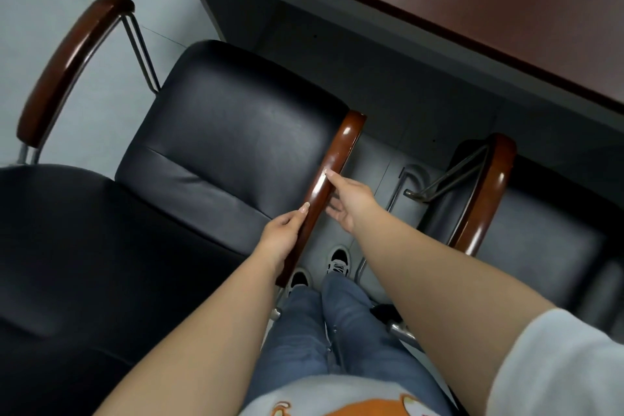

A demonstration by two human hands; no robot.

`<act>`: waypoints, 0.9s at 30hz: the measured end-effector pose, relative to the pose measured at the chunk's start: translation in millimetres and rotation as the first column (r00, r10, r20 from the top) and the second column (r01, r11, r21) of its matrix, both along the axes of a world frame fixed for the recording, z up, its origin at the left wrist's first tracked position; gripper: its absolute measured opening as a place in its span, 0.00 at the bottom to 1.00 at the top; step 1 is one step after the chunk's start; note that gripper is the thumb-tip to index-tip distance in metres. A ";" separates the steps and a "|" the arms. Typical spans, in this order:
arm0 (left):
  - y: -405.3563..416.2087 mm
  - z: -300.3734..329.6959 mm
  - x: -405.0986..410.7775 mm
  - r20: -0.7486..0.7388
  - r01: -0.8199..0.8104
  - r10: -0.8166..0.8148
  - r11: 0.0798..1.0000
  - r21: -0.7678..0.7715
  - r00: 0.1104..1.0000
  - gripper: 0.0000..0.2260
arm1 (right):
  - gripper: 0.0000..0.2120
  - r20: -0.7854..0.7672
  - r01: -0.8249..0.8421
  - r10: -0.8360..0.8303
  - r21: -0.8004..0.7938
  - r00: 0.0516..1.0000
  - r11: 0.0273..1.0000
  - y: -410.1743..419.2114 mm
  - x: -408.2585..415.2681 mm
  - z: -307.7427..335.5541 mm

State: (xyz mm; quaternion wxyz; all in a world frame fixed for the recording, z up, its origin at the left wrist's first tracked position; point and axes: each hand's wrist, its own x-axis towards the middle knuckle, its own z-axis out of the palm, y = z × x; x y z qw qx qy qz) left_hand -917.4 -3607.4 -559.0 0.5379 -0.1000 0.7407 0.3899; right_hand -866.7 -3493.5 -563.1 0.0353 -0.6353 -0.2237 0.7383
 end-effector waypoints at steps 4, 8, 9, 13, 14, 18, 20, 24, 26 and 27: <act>-11.9 4.3 -10.5 0.009 -0.032 0.032 0.999 0.010 0.999 0.16 | 0.22 0.002 0.005 -0.005 0.007 1.000 1.000 -1.8 5.7 6.2; -35.3 2.8 -12.4 -0.003 -0.033 0.033 0.998 -0.053 0.999 0.20 | 0.24 0.046 -0.070 0.070 -0.004 0.996 0.998 -17.2 13.2 12.0; -40.2 3.3 -9.5 0.018 -0.030 0.031 0.998 -0.061 0.999 0.21 | 0.26 0.049 -0.096 0.097 -0.024 0.994 0.995 -23.9 15.1 12.7; -54.0 6.4 6.3 0.062 0.007 -0.004 0.999 -0.049 0.998 0.22 | 0.17 0.025 -0.179 0.182 -0.085 0.983 0.980 -49.4 17.0 13.7; -55.0 7.6 7.9 0.069 0.015 -0.013 0.999 -0.032 0.998 0.22 | 0.13 0.018 -0.191 0.194 -0.084 0.981 0.978 -52.9 16.6 13.2; -59.7 9.2 1.2 0.099 0.088 -0.087 0.996 -0.007 0.991 0.20 | 0.06 0.027 -0.211 0.211 -0.028 0.977 0.977 -58.5 14.4 8.9; -59.6 6.7 -5.0 0.103 0.096 -0.096 0.995 -0.001 0.990 0.20 | 0.04 0.024 -0.219 0.219 0.001 0.975 0.976 -60.0 12.0 6.0; -58.8 1.4 -11.3 0.107 0.133 -0.131 0.991 -0.015 0.986 0.18 | 0.05 -0.002 -0.207 0.207 0.039 0.978 0.978 -62.3 10.7 4.5; -60.6 0.8 -17.4 0.106 0.093 -0.092 0.996 -0.002 0.990 0.17 | 0.04 -0.004 -0.235 0.236 0.061 0.972 0.970 -61.5 6.4 6.0; -60.8 -0.2 -21.9 0.109 0.079 -0.080 0.997 0.007 0.991 0.17 | 0.04 -0.014 -0.241 0.243 0.071 0.970 0.968 -60.5 3.1 7.4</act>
